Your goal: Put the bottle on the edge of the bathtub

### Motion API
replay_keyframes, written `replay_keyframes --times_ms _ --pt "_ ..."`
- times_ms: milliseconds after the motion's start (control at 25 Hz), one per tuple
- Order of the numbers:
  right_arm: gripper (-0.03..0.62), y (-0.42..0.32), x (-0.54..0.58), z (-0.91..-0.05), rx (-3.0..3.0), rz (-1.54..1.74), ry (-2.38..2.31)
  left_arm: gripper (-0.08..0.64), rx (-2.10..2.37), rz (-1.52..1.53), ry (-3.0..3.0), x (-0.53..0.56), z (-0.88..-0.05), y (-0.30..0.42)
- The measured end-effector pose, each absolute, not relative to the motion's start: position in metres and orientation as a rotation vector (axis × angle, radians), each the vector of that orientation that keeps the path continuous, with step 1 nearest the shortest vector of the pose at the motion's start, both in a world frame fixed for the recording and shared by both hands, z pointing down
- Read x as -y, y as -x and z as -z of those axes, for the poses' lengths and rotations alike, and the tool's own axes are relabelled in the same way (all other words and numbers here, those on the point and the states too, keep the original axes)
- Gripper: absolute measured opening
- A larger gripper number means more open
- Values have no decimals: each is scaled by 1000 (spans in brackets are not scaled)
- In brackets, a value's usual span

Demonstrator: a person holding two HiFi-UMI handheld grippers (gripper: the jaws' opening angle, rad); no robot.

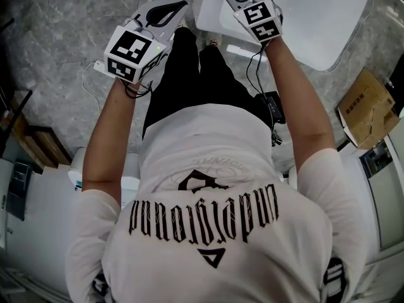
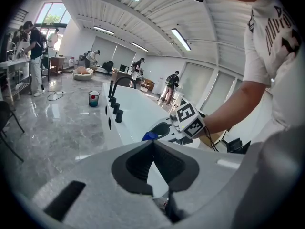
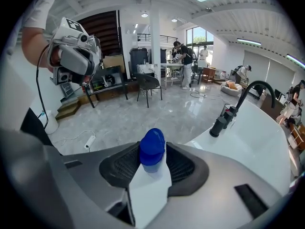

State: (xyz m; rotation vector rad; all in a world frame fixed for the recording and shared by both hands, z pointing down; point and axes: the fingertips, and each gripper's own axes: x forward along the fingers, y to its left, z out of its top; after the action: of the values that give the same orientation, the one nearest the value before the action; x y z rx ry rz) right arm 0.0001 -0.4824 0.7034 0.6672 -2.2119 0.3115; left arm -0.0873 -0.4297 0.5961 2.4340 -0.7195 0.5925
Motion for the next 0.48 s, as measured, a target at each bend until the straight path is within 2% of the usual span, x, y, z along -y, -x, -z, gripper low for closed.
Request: replay_keyframes --times_ms 480 --pt "175 7 478 -681 2246 -279 -671 15 771 -573 -2425 417 -587 92"
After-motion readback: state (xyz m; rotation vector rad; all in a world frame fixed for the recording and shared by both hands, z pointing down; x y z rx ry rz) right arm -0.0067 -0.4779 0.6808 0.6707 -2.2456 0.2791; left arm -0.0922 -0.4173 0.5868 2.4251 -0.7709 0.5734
